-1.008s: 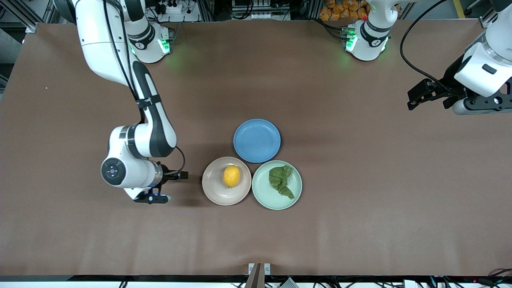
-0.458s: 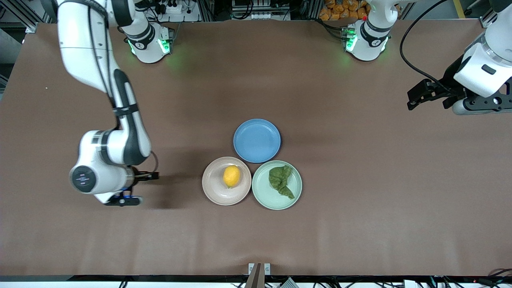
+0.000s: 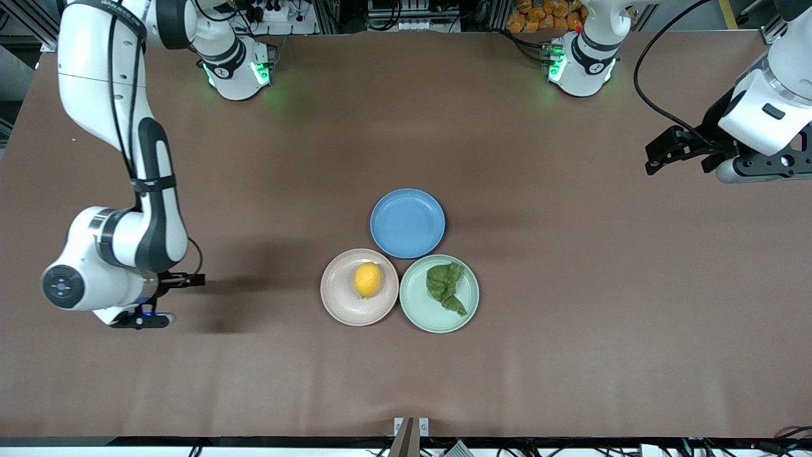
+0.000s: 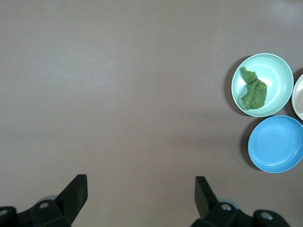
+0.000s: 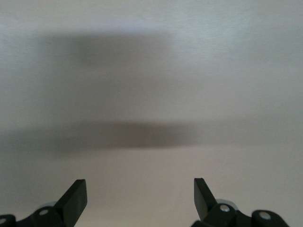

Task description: Place lemon and lettuce in plates

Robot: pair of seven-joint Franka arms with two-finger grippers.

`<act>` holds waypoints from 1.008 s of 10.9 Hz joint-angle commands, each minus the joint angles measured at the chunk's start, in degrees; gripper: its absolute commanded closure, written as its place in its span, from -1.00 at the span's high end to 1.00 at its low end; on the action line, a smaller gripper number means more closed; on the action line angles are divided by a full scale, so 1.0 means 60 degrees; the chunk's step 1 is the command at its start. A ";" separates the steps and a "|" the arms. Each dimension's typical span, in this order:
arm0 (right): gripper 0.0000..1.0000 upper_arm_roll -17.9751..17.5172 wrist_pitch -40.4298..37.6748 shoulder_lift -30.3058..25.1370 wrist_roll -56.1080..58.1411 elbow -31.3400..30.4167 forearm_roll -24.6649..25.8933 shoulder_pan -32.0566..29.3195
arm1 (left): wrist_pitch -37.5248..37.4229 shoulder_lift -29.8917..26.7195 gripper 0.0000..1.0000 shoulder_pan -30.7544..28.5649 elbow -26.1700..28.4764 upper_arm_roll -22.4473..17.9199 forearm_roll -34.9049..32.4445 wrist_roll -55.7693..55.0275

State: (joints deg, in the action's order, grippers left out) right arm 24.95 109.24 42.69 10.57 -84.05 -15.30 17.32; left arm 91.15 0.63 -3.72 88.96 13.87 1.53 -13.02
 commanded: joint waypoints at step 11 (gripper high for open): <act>1.00 0.1349 -0.0159 -0.0756 0.2398 -0.0039 0.0060 -0.0895 | -0.0002 -0.0163 1.00 -0.0113 0.0232 0.0002 0.0228 0.0178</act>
State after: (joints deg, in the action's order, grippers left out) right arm 32.57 109.22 41.16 23.70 -83.61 -15.31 12.08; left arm 91.15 0.63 -3.75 89.46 13.87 1.53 -13.02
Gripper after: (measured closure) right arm 0.000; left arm 0.000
